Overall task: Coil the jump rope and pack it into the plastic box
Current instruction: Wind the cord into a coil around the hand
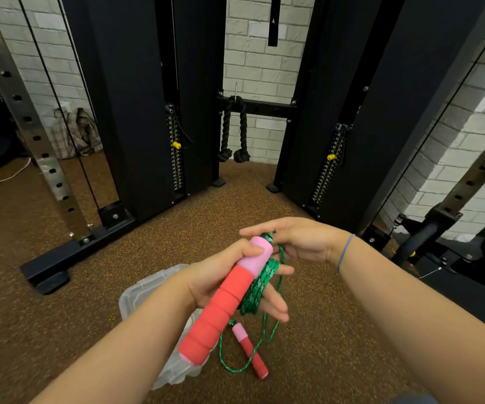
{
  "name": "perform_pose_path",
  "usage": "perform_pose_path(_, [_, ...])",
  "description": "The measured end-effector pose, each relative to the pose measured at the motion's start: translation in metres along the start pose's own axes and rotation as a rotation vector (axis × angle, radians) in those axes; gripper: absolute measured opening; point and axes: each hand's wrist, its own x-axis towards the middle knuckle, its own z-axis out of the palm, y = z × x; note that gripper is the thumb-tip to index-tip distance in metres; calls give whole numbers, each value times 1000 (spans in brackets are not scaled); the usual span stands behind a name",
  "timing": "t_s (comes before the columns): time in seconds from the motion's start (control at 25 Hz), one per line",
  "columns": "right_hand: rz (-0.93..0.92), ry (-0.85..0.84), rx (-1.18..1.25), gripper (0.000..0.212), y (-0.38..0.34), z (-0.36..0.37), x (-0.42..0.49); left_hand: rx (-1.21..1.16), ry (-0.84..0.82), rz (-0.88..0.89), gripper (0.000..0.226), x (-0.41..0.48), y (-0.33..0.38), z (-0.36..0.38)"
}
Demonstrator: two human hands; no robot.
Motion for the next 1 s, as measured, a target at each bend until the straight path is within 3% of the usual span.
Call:
perform_pose_path(0.08, [-1,24,-12,44,-8,-5,-3,10,24,0,79,-2,3,-1])
perform_pose_path(0.2, [32,28,-75,41,-16,-12,-7,-18,211,-18,74,1,2,-11])
perform_pose_path(0.44, [88,49,-131,46,-24,-6,-12,240,577,124,10,7,1,-12])
perform_pose_path(0.56, [68,12,-63,43,-25,-2,-14,422,710,257,21,4,-1,-19])
perform_pose_path(0.64, [41,-50,-38,39,-25,1,-17,387,795,364,20,2,1,-21])
perform_pose_path(0.76, [11,-165,-49,32,-24,4,-23,61,732,555,36,3,6,-24])
perform_pose_path(1.0, [8,-370,-56,25,-14,9,-21,-472,350,768,82,0,13,-19])
